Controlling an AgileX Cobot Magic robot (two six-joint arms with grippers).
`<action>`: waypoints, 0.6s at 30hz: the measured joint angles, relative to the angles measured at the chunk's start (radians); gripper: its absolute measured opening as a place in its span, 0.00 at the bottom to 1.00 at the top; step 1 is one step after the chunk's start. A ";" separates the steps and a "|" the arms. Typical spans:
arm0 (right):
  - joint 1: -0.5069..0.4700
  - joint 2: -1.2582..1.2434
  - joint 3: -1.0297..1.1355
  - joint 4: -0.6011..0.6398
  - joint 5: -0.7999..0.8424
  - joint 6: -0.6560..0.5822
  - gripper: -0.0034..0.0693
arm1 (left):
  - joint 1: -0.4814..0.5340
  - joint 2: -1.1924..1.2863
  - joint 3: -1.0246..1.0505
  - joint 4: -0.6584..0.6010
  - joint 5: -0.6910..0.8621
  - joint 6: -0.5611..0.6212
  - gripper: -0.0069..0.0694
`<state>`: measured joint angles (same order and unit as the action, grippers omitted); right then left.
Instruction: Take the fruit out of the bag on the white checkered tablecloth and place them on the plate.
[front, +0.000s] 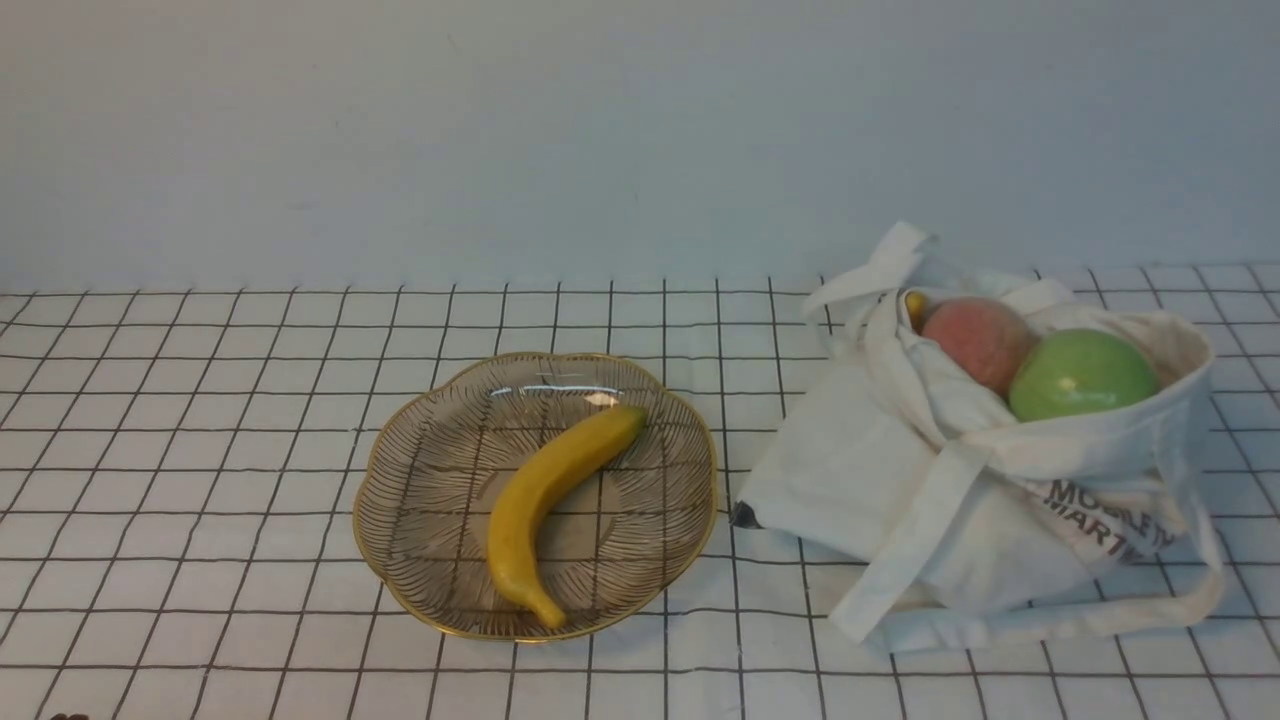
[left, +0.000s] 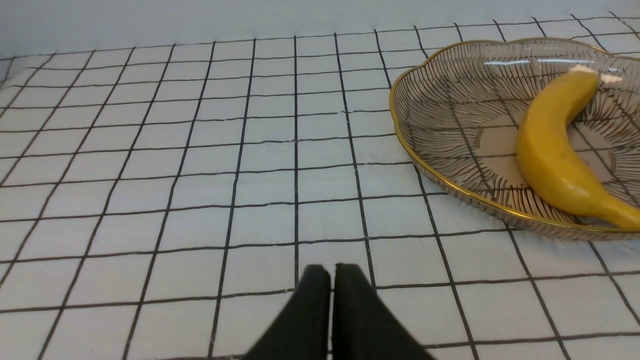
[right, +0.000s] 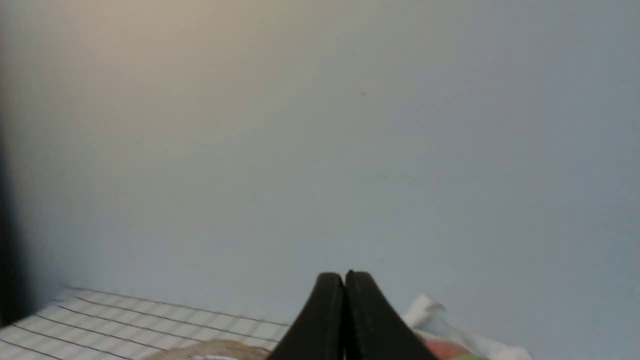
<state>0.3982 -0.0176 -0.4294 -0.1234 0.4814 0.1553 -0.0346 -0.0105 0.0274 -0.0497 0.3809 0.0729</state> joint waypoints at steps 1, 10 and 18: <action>-0.040 0.000 0.030 0.000 0.000 -0.016 0.03 | 0.000 0.000 0.000 0.000 0.000 0.000 0.08; -0.368 0.000 0.362 0.004 -0.043 -0.078 0.03 | 0.000 0.000 0.000 0.000 0.000 0.000 0.08; -0.437 0.002 0.447 0.009 -0.081 -0.082 0.03 | 0.000 0.000 0.000 0.000 0.000 0.000 0.08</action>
<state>-0.0387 -0.0156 0.0177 -0.1145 0.4004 0.0733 -0.0346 -0.0105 0.0274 -0.0497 0.3809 0.0729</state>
